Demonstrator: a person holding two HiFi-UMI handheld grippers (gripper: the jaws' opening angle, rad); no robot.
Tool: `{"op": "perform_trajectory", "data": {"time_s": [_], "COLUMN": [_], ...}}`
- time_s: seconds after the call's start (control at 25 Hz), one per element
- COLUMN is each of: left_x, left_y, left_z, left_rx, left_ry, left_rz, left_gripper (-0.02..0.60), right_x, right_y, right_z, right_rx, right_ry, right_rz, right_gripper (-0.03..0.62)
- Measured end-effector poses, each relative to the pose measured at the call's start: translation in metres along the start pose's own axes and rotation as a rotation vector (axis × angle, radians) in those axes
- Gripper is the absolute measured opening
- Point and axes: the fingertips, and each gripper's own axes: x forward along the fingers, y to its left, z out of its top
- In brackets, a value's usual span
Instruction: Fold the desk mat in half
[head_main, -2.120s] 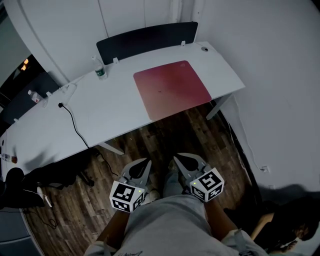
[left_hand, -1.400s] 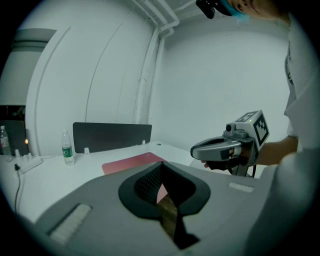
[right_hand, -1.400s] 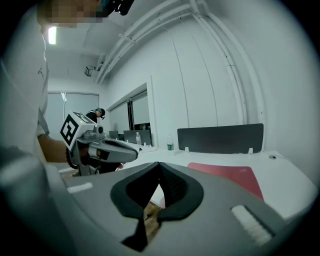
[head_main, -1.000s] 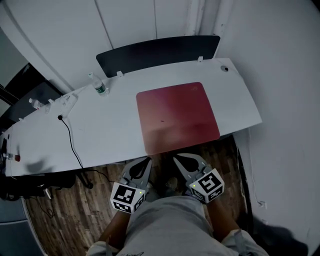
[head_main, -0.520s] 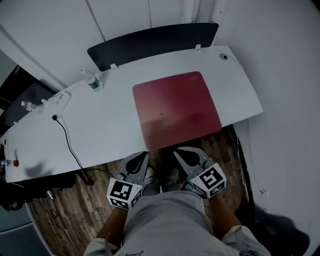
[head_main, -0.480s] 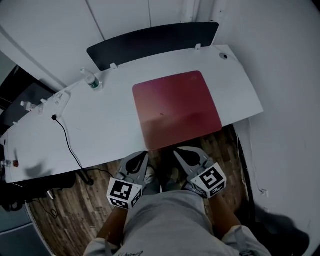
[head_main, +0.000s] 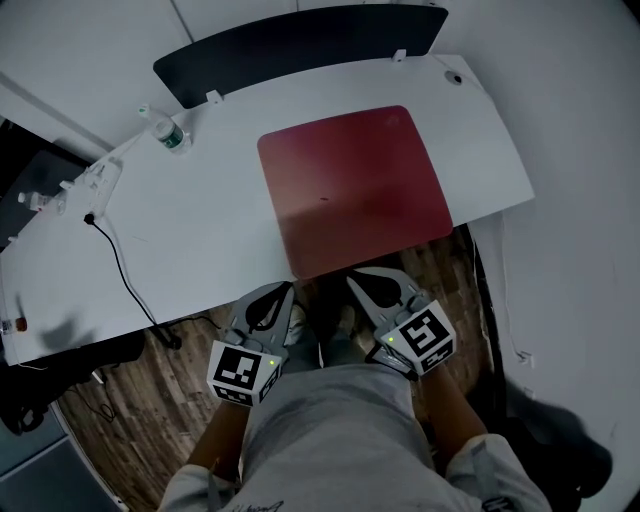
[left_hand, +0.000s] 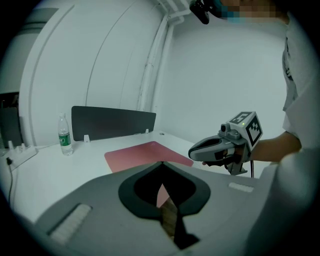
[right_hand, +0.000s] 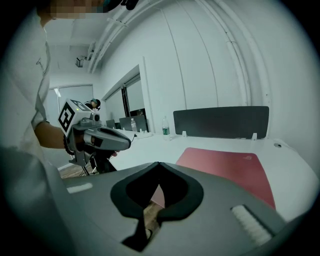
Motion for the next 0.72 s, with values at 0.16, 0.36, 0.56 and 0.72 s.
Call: {"op": "perform_trajectory", "data": {"time_s": [0.16,0.36,0.56,0.72], "left_x": [0.007,0.010,0.014,0.016], "left_y": [0.009,0.014,0.023,0.029], "left_z": [-0.007,-0.023,-0.035,-0.042], "left_rx": [0.006,-0.004,-0.015,-0.029], "left_ry": [0.007,0.022,0.034,0.038], "left_rz": [0.001,-0.004,0.005,0.012], "left_gripper": [0.019,0.019,0.019,0.020], "right_x": [0.009,0.022,0.036,0.046], "right_y": [-0.004,-0.003,-0.006,-0.008], "right_z": [-0.004,-0.017,-0.028,-0.033], "right_rx": [-0.012,-0.024,-0.020,-0.006], "right_ry": [0.017,0.046,0.069,0.076], "right_rz": [-0.009,0.002,0.012,0.012], "right_gripper": [0.008,0.008,0.008,0.008]}}
